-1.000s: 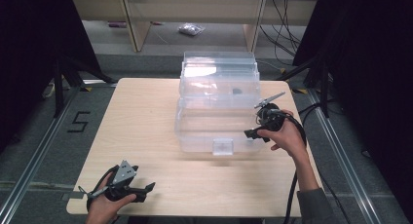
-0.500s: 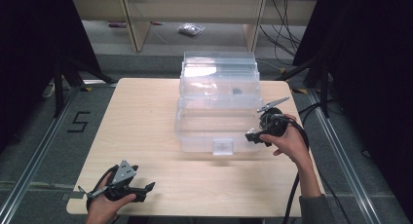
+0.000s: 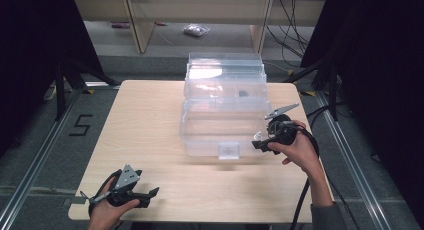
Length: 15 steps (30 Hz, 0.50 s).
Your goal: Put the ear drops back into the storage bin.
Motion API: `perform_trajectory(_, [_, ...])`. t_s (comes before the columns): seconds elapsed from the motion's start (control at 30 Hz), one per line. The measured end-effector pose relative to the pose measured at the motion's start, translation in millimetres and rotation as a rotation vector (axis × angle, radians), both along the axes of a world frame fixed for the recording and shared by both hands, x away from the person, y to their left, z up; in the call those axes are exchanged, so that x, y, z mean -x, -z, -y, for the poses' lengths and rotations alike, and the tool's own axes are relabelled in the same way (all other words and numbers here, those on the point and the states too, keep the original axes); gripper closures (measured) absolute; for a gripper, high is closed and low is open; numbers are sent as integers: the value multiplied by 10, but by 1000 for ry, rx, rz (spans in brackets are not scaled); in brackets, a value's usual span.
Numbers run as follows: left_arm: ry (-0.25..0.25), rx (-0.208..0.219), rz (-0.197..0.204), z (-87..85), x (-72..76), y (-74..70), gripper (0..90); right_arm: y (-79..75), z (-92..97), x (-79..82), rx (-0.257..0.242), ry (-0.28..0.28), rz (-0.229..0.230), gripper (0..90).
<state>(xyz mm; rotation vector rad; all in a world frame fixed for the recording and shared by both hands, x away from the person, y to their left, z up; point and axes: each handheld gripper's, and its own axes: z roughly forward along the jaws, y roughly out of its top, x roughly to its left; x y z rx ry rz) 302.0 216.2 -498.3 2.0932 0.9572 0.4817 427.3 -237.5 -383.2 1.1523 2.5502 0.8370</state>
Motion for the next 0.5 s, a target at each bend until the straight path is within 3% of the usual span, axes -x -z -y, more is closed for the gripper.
perform_trajectory(0.1, [7, 2, -8, -3, 0, 1, 151, -8, 10, 28, 3, -1, 21, 217])
perform_trajectory(0.17, [-2, 13, -2, 6, 4, 2, 151, -26, 10, 60, -3, 0, 2, 217])
perform_trajectory(0.5, [-1, 18, -7, 4, 4, 3, 151, 20, -44, 234, 0, -21, 1, 227])
